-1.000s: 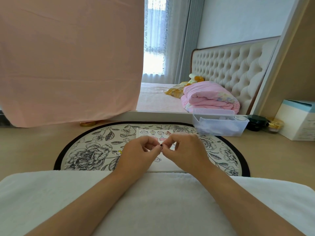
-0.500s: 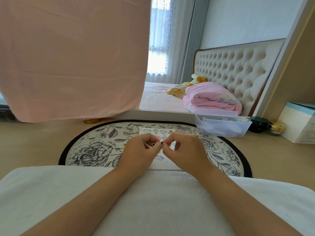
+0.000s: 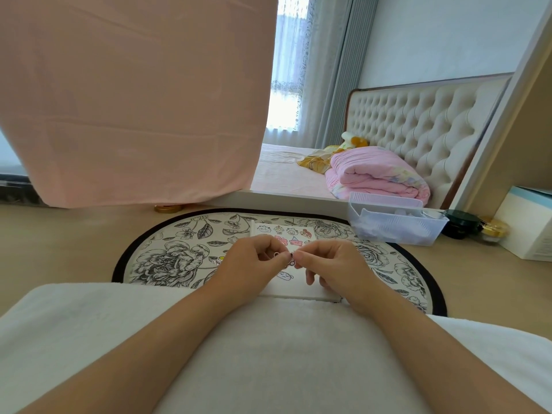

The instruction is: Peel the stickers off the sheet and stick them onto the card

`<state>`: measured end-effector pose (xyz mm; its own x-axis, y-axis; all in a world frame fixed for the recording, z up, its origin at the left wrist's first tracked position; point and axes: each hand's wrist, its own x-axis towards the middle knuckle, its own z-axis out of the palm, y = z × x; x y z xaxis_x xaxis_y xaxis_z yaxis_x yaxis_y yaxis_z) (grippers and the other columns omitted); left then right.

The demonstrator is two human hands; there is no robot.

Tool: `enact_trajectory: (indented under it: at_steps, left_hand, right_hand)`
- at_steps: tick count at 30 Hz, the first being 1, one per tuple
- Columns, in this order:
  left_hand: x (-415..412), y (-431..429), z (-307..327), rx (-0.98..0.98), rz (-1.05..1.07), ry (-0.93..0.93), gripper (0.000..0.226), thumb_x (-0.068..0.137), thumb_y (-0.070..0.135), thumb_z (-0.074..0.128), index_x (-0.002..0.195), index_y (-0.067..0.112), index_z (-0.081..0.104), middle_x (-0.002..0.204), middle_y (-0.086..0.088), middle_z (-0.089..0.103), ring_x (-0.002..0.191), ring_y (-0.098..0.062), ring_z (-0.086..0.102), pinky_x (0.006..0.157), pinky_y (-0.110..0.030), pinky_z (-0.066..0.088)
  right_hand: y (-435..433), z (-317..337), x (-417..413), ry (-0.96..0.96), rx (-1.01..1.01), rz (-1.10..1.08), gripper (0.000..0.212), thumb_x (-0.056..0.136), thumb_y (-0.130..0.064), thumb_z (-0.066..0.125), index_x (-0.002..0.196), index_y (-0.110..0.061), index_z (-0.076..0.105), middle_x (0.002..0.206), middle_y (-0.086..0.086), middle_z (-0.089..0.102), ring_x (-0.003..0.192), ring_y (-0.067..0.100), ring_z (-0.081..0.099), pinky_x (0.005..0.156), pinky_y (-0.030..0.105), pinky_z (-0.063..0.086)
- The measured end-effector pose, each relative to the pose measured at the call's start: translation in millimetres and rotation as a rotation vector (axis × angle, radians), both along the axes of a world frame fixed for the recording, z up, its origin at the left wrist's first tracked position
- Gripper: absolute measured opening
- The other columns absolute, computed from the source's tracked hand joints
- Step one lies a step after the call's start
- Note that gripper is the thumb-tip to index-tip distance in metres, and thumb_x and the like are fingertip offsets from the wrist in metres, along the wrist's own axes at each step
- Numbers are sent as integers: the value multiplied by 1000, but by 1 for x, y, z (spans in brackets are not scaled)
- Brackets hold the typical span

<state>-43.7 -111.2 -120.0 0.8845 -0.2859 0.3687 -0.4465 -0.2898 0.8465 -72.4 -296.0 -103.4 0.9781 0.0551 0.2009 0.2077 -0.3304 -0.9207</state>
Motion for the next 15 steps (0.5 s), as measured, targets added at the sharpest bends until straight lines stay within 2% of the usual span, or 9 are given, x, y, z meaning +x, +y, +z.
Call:
enact_trajectory:
  at_steps: [3,6,9,12,15]
  left_hand:
    - [1,0,-2,10,5,-1,11,87,25,72,76,24,73,75,-2,72,66,-13,58,69,-38,51]
    - [2,-2,-4,27,31,-7,11,86,28,73,75,26,72,73,0,71,71,-23,64,70,-39,53]
    - [2,-2,-6,37,47,-9,12,86,27,72,74,26,71,71,-2,70,64,-19,60,64,-34,50]
    - [4,-1,-5,30,52,-2,13,86,25,70,74,24,70,71,-6,68,57,-7,51,60,-26,44]
    - [4,0,-3,14,41,18,13,87,25,70,73,24,69,70,-7,67,58,-7,50,61,-26,44]
  right_hand:
    - [1,-2,0,-36,-116,-2,15,94,-21,70,83,-12,76,65,15,68,47,9,46,48,17,36]
    - [5,-6,0,-64,-198,-27,20,98,-22,63,81,-15,71,61,14,65,45,7,46,48,19,38]
    - [9,-9,2,-97,-224,-52,20,98,-22,60,81,-18,69,68,17,66,49,9,55,49,22,41]
    - [8,-8,4,-72,-155,-42,18,98,-23,62,83,-17,72,78,13,69,55,19,58,49,20,39]
    - [4,-5,3,-11,-50,-5,18,97,-20,65,84,-12,74,71,5,68,47,13,53,42,12,34]
